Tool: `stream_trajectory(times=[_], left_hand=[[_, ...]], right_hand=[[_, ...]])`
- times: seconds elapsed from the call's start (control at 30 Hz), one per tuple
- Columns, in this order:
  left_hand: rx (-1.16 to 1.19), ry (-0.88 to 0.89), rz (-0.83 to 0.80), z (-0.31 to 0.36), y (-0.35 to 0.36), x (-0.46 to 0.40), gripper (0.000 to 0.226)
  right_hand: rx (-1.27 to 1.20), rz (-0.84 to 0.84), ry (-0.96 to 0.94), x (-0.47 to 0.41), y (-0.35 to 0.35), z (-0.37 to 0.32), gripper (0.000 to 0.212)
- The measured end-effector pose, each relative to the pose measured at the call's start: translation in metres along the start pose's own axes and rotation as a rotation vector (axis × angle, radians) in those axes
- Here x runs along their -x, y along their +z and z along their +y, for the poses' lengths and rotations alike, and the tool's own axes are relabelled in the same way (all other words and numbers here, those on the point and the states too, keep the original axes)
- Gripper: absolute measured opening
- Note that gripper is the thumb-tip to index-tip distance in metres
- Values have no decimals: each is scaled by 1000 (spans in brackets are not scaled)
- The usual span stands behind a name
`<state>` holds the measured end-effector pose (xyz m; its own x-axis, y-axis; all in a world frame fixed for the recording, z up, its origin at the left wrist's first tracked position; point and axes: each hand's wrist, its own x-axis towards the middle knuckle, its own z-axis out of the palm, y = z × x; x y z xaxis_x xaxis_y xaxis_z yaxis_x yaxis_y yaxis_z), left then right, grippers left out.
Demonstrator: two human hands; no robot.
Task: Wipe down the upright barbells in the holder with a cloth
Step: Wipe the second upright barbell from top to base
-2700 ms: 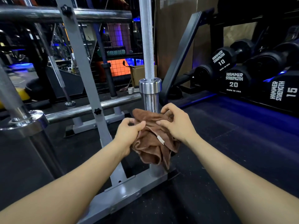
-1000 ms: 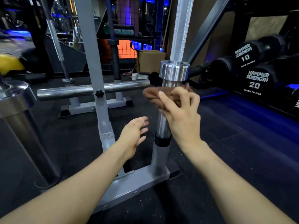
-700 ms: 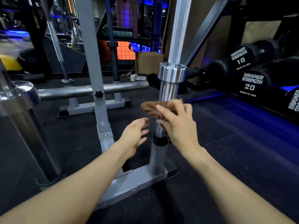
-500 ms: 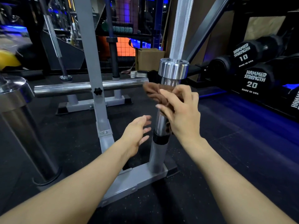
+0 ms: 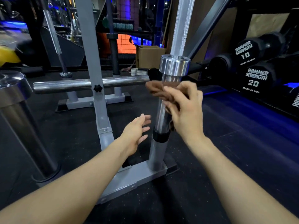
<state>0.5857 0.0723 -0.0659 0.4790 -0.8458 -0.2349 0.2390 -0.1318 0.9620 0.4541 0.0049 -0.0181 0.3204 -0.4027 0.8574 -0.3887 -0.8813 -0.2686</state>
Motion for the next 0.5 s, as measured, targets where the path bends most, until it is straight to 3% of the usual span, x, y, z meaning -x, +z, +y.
stream_trajectory(times=[0.17,0.3,0.43,0.5], left_hand=[[56,-60,5,-10,4,0,25],[109,-87,33,-8,-3,4,34],[2,-62,-19,-2,-5,12,46],[-53,-49,-19,0,-5,14,46]], right_hand=[[29,-238,-21,51,18,21,41],[51,-362,-6,61,18,23,34],[147,-591,12,68,10,25,24],[206,-622,18,67,6,23,20]])
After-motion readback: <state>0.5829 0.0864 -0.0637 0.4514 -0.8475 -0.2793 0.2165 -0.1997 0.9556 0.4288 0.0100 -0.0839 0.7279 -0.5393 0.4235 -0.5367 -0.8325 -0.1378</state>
